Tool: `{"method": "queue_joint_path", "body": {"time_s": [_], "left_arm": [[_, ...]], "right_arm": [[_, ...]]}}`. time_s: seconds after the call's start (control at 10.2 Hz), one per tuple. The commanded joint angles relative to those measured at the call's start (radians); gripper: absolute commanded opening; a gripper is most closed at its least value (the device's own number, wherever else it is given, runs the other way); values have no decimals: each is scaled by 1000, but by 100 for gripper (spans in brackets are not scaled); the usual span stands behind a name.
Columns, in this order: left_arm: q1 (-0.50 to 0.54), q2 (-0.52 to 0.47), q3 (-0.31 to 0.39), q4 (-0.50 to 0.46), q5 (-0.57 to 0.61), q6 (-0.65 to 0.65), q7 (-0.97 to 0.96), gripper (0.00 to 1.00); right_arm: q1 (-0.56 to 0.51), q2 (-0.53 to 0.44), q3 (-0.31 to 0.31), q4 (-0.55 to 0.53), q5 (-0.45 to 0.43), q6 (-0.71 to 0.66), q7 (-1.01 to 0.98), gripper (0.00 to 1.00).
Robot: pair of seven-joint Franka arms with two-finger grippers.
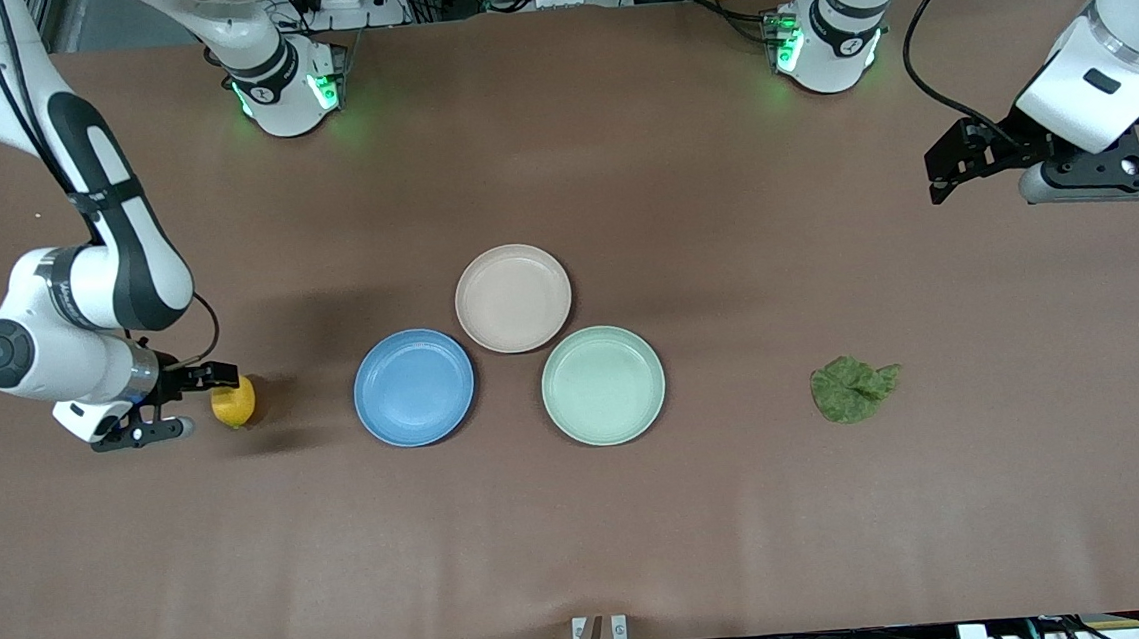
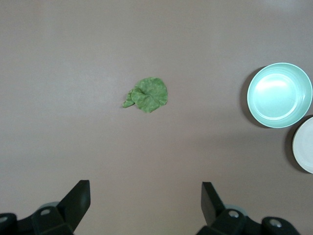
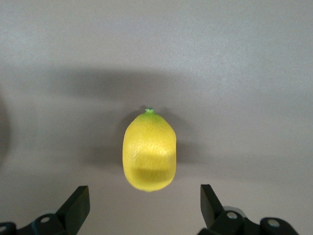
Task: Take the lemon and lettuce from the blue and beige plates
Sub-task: 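Open the right gripper to release the lemon on the table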
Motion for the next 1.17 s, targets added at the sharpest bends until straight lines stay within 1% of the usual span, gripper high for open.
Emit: {"method": "queue_joint_path", "body": {"time_s": [0.0,0.2,0.39,0.78,1.07], "left_arm": [[6,0,-9,24,8,-27,25,100],[8,2,3,26,12,-36,25,100],[13,2,25,36,6,-46,16,100],[13,5,32,35,6,-47,-16,100],[14,5,32,36,9,-47,-7,100]], "right_arm": [[-11,-112,11,-131,-2,27,0,100],[-3,-151,17,-164,-2,29,0,100],[44,-198,17,-187,-2,27,-1,100],[49,-246,17,-222,-2,19,-5,100],[80,-275,17,-234,-3,10,-8,100]]}}
